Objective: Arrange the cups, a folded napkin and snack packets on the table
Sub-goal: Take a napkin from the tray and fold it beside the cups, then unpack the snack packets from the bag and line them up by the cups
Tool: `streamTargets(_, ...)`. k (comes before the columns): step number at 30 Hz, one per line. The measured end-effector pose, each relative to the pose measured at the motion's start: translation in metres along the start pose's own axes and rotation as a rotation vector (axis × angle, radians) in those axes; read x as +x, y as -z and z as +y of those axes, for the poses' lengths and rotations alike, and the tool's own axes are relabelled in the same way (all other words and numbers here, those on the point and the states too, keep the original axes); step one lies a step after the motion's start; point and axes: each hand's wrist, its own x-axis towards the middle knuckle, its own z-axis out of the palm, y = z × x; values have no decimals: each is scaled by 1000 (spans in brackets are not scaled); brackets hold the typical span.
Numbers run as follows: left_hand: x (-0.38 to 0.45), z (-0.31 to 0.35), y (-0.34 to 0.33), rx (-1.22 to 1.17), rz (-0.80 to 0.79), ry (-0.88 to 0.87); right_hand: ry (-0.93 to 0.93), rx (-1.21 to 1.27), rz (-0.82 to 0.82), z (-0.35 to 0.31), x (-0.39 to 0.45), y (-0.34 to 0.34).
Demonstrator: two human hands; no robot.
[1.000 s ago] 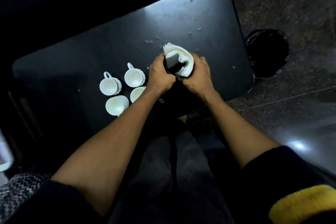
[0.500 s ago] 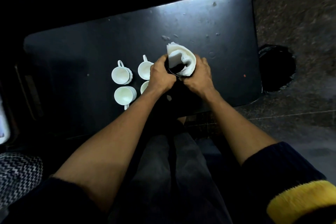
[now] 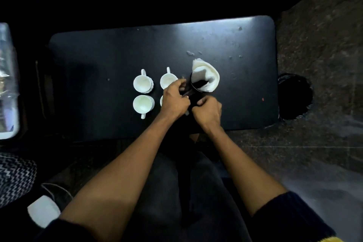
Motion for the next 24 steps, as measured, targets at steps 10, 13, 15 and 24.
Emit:
streamTargets(10, -19, -32, 115, -223, 255, 100, 390, 89, -145, -108, -61, -67)
streamTargets(13, -17, -51, 165, -264, 303, 119, 485, 29, -183, -152, -72, -108)
streamTargets(15, -15, -65, 197, -288, 337, 117, 544, -1, -197, -180, -80, -137)
streamTargets(24, 29, -155, 376, -462, 462, 106, 677, -98, -316, -313, -138, -306)
